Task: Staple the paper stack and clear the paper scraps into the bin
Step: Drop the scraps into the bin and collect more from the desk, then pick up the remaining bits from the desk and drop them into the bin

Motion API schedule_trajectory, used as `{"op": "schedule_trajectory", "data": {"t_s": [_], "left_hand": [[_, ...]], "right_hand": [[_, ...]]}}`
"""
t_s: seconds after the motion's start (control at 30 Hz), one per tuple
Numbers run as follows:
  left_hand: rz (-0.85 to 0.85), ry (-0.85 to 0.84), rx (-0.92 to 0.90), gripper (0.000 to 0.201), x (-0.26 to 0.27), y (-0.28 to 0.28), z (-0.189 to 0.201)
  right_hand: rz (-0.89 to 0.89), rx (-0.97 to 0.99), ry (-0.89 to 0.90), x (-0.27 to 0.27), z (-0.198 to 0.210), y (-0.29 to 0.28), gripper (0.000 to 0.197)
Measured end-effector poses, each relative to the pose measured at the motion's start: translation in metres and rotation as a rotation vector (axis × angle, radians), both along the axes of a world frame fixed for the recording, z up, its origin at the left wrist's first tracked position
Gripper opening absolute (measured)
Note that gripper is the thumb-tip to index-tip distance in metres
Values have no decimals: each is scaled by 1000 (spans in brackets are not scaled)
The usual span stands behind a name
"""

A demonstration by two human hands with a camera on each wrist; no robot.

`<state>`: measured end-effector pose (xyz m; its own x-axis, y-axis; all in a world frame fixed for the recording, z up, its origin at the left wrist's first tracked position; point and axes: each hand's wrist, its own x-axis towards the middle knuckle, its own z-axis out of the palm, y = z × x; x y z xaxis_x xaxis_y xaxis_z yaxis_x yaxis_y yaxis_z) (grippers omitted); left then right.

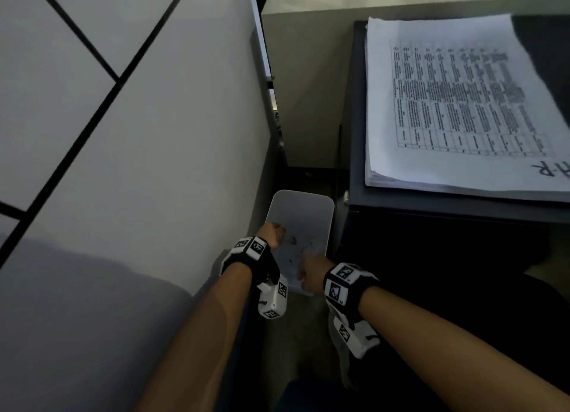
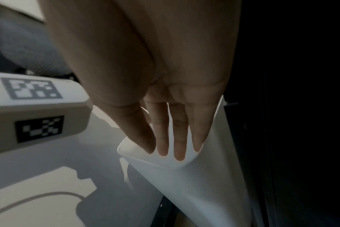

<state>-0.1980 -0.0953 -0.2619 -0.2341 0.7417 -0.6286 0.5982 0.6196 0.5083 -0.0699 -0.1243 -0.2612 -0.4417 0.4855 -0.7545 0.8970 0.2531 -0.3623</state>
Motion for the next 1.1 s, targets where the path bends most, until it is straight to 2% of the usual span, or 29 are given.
{"op": "schedule_trajectory", "data": {"t_s": [0.17,0.33,0.47,0.6,0.7,0.8,0.87,0.93,1.0,1.1], "left_hand": [[-80,22,-51,42,-8,-1,11],[-99,54,8,47,-13,3,41],[-150,169,171,39,1,4,96],[-177,219,389,26,24,9,159],[-133,213,599,19,50,13,205],[-168,178,793,13,84,19,242],[-248,155,872,14,114,21,262],[-401,164,902,16,146,21,276],[-598,197,891,21,181,21,283],[-858,286,774,34,233,20,281]], "right_hand": [[50,16,53,6,16,-1,38],[43,56,166,17,58,-6,36],[115,116,289,41,112,-15,35],[102,207,419,79,170,-21,32],[58,332,524,120,217,-19,29],[-87,413,607,170,259,-16,24],[-210,525,608,210,276,-12,21],[-311,634,550,254,286,-7,19],[-373,730,431,298,291,-2,20],[-439,809,191,357,294,0,26]]}}
